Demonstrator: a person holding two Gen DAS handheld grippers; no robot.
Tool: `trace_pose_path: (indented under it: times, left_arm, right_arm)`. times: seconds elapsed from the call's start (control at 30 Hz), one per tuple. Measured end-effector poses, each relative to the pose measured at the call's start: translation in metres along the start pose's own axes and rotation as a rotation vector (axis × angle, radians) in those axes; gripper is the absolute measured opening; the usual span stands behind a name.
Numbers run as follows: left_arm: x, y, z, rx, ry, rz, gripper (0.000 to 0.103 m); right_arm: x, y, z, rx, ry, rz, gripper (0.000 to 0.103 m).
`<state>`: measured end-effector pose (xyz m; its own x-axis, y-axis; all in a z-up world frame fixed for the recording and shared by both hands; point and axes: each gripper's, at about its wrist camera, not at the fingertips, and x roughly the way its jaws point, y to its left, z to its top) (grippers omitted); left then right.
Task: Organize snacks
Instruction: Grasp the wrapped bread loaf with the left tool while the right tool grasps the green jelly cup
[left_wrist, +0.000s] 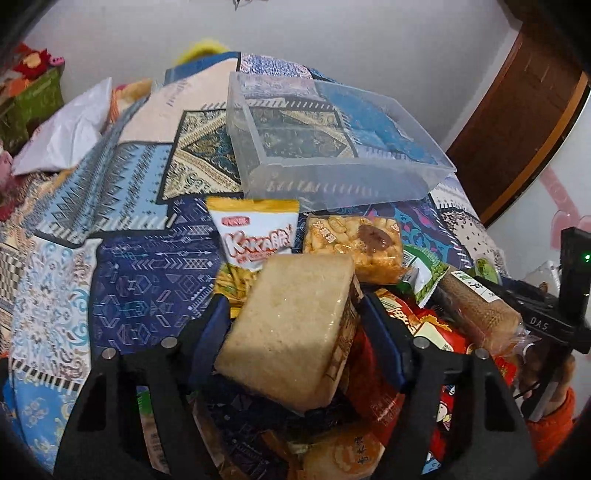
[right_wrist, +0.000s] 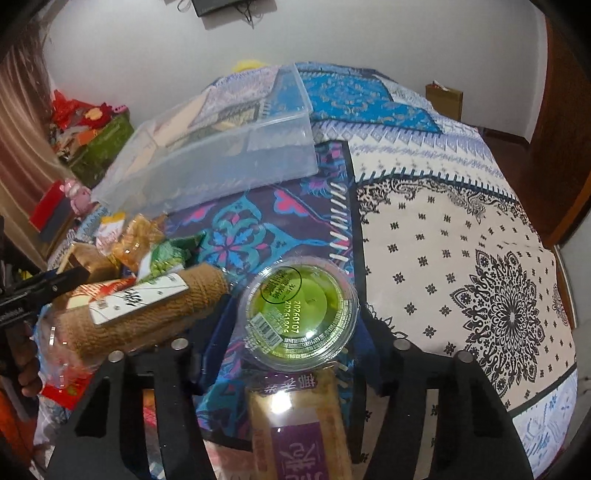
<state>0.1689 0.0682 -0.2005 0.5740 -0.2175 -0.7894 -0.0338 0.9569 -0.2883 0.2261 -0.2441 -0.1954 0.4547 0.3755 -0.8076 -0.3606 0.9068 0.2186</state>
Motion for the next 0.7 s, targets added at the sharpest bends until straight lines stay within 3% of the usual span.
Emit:
trace_pose_path:
  times: [0.23,0.37,0.6,0.7]
  left_arm:
    - [0.009,0.003,0.002,-0.015,0.015,0.001,0.063]
    - [0.002,-0.001,0.000,0.012,-0.001,0.040,0.056]
    - [-0.024,-0.011,-0.002,0.059,-0.087,0.125,0.055]
    - [-0.041,-0.017,0.004,0.072,-0.137,0.122,0.055]
  right_arm:
    - [-0.001,-0.002,-0.002,0.010,-0.017,0.007,0.054]
    - [-0.005,-0.002,-0.003,0.020,-0.029,0.011,0.054]
    - [-0.022,0.000,-0.001,0.016,-0.076,0.007,0.054]
    - [-0.033,0.001,0.004,0.019,-0.102,0.014,0.054]
